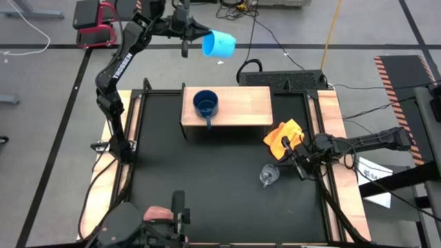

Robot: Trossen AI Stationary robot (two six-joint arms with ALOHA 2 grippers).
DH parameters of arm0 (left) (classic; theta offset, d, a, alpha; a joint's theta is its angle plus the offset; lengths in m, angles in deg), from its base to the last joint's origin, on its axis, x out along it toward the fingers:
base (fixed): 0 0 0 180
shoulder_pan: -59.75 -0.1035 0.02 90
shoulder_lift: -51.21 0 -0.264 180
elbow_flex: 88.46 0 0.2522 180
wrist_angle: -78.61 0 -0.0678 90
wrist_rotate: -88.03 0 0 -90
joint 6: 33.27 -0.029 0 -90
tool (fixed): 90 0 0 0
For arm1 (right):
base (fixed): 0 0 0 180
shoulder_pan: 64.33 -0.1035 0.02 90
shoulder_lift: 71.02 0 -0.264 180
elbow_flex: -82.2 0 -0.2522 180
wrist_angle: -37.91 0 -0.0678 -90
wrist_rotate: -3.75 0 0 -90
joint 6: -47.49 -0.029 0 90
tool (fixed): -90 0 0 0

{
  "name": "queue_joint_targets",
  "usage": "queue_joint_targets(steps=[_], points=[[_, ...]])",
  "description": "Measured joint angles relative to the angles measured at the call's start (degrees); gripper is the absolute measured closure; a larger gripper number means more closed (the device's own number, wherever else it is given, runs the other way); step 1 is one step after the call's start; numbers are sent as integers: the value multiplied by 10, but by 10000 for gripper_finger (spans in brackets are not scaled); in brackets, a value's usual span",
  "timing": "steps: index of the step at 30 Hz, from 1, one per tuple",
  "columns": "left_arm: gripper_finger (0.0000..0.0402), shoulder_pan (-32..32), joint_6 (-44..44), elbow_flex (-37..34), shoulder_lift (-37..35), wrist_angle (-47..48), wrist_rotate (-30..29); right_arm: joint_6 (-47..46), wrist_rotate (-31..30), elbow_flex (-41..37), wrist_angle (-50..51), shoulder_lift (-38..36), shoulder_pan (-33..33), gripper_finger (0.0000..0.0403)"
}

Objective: Stack small to large cups/mugs on shelf
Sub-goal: Put the blue mug on the shelf

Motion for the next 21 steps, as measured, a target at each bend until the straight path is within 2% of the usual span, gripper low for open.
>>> queue_joint_targets(steps=[9, 21], points=[[398, 16, -42, 1, 3, 53, -6, 13, 0, 0, -7, 0, 0, 394], [398, 59, -150, 0, 17, 164, -34, 26, 0, 0, -8, 0, 0, 394]])
